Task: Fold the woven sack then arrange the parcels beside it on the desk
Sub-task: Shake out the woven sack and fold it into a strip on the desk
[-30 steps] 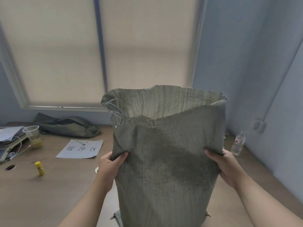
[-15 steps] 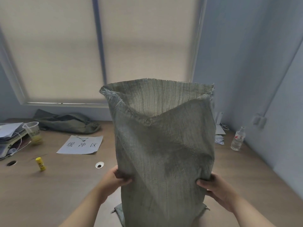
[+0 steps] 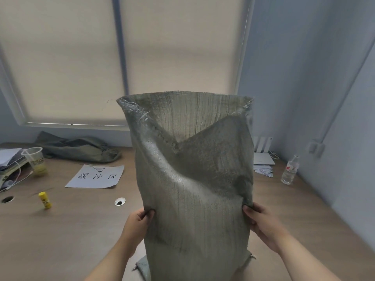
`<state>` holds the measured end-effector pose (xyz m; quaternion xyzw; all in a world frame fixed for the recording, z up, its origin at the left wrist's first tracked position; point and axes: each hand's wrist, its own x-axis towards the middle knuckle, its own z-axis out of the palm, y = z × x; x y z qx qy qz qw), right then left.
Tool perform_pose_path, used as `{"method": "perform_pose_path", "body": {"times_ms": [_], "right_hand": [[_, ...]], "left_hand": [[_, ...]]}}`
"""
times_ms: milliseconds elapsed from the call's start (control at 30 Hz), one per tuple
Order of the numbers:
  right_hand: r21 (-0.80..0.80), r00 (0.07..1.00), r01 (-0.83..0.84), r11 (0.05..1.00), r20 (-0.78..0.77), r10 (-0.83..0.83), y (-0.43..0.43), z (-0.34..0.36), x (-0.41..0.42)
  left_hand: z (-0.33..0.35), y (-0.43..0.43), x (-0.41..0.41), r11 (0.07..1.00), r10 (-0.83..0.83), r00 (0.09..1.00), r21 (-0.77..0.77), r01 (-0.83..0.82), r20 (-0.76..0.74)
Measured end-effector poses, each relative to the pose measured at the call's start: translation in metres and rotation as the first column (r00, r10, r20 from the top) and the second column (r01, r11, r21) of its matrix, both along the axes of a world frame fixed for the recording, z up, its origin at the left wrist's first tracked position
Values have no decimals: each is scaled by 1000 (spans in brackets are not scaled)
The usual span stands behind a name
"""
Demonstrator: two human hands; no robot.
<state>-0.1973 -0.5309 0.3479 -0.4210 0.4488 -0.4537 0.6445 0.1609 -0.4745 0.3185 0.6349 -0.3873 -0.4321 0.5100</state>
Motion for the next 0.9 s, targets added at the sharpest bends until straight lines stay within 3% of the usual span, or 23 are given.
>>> {"method": "perform_pose_path", "body": {"times_ms": [267, 467, 633, 767, 900], "right_hand": [[3, 1000, 15, 1000, 23, -15, -13, 23, 9], [98, 976, 127, 987, -192, -106, -5, -24, 23], [79, 952, 255, 964, -193, -236, -7, -43, 37], [111, 969, 174, 978, -199, -150, 3, -52, 46], [184, 985, 68, 980, -171, -37, 21, -58, 49]], "left_hand": [[-2, -9, 14, 999, -23, 999, -51, 21, -38], [-51, -15, 24, 996, 2, 996, 85, -10, 92], [-57, -16, 10, 990, 68, 997, 120, -73, 42], [-66, -10, 11, 983, -101, 995, 156, 96, 25], [-77, 7, 10, 968, -158, 986, 204, 146, 48]]}}
